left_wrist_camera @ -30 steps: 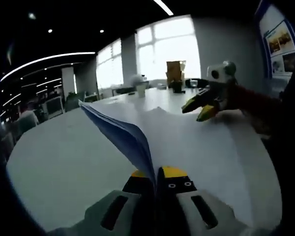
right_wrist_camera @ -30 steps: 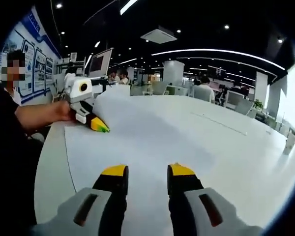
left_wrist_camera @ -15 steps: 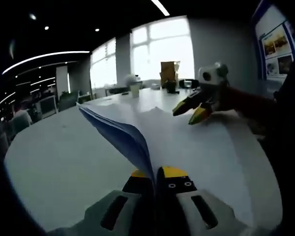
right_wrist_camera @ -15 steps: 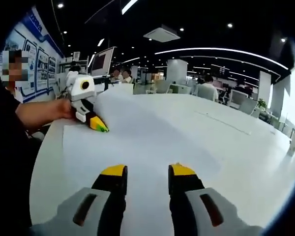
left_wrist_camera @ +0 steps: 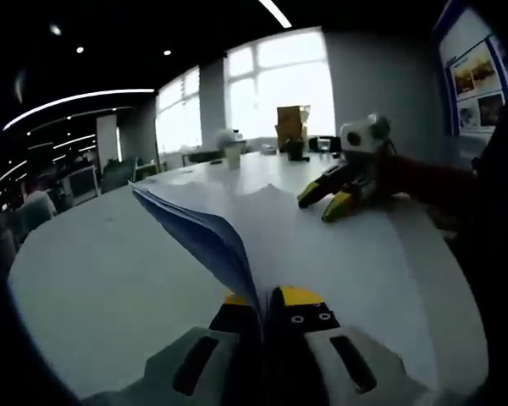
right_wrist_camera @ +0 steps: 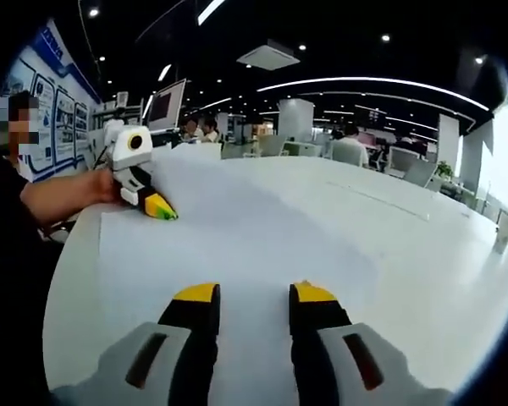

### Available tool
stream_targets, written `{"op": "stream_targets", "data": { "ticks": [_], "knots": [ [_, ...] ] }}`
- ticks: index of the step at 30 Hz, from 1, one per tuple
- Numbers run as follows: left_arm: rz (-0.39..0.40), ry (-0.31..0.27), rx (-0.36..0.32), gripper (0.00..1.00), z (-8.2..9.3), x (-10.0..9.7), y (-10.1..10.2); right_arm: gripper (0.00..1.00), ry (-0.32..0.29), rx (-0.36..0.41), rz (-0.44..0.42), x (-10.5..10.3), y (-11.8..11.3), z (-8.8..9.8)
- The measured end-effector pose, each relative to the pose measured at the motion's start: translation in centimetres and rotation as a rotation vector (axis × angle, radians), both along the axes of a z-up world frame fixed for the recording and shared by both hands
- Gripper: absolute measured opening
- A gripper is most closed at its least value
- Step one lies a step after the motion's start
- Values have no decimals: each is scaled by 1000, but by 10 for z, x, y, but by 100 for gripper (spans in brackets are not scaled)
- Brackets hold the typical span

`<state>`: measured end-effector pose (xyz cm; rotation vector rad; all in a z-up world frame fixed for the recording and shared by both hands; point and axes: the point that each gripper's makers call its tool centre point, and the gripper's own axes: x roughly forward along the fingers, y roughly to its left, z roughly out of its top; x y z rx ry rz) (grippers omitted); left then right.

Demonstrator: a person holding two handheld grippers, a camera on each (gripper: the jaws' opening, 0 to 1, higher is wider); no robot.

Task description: Organize the stack of printing papers by aligning and flattening the scattered papers on the table

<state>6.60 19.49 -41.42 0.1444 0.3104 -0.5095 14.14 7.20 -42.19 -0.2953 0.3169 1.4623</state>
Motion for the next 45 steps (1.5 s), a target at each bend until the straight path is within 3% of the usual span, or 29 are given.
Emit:
{"op": "stream_targets", "data": {
  "ticks": [16, 24, 31, 35, 39, 41, 45],
  "knots": [
    [50, -30, 29, 21, 2, -1, 10, 27, 0, 19, -3, -2, 2, 0],
    [166, -78, 65, 39, 9, -4, 33, 27, -8, 23, -8, -3, 2, 0],
    [214, -100, 62, 50, 13, -8, 41, 27, -11, 25, -7, -4, 1, 0],
    [327, -121, 62, 56, 18, -14, 62, 27, -21, 27, -7, -5, 1, 0],
    [480, -173, 10, 55, 30, -20, 93, 27, -22, 28, -6, -5, 0, 0],
    [512, -208, -19, 55, 38, -22, 100, 27, -24, 28, -6, -5, 0, 0],
    [426, -239, -37, 56, 45, -20, 81, 27, -28, 29, -6, -4, 0, 0]
  ]
}}
